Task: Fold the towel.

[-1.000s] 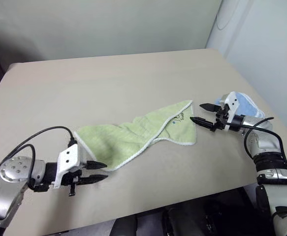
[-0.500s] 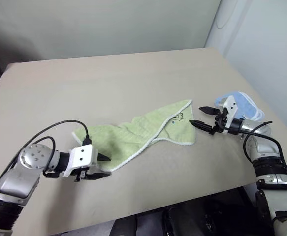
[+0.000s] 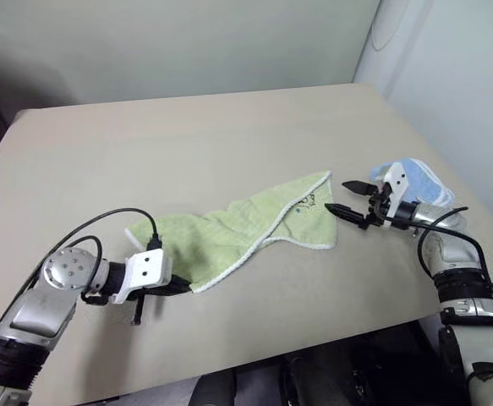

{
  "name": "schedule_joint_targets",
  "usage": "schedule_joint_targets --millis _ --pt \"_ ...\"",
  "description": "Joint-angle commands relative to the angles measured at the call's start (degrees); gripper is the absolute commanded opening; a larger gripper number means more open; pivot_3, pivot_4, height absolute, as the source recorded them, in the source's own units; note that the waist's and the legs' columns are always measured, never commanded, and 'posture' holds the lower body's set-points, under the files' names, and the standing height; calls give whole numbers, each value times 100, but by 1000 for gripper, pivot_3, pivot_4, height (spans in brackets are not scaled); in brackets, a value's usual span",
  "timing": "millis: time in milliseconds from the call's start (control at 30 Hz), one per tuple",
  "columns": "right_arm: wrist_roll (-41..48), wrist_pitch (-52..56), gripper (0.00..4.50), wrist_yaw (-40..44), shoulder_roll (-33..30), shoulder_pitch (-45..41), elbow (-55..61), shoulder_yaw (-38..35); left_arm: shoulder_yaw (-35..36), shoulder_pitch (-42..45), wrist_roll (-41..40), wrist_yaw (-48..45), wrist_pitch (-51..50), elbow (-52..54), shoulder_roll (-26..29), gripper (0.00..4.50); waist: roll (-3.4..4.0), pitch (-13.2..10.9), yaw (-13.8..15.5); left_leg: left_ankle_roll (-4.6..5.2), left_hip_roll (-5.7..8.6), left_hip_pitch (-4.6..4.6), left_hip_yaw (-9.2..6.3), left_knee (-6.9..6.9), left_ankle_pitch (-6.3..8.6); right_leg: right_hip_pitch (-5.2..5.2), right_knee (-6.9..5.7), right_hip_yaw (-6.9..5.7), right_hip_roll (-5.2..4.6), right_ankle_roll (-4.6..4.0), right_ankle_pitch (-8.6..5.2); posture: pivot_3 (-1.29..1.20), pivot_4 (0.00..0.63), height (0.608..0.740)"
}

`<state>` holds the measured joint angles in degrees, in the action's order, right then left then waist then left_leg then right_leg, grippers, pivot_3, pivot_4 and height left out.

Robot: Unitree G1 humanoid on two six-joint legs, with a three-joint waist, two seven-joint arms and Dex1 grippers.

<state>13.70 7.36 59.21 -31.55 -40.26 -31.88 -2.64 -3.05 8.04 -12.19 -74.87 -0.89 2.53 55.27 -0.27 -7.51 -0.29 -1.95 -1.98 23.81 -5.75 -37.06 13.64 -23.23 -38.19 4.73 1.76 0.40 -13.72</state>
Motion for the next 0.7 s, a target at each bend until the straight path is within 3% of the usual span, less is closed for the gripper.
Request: schedule_joint_targets --millis 33,333,700 --pt "-523 -656 4500 -342 49 -656 -851 211 85 18 -134 21 -124 171 -26 34 1 0 -14 0 0 0 0 1 0 -2 0 0 0 0 0 0 150 740" --pt "-1795 -2086 4500 -915 217 -2215 -3496 899 205 -31 -366 148 -515 404 -114 34 6 1 18 -1 -1 23 -3 3 0 -27 -5 -2 0 -1 -1 0 150 740" --pt "-2436 -2424 4500 -1734 474 -2769 -4273 1026 401 -308 -499 317 -674 677 -110 34 7 0 -12 -2 -7 25 0 6 -1 -32 -6 -2 -1 -2 -2 0 150 740"
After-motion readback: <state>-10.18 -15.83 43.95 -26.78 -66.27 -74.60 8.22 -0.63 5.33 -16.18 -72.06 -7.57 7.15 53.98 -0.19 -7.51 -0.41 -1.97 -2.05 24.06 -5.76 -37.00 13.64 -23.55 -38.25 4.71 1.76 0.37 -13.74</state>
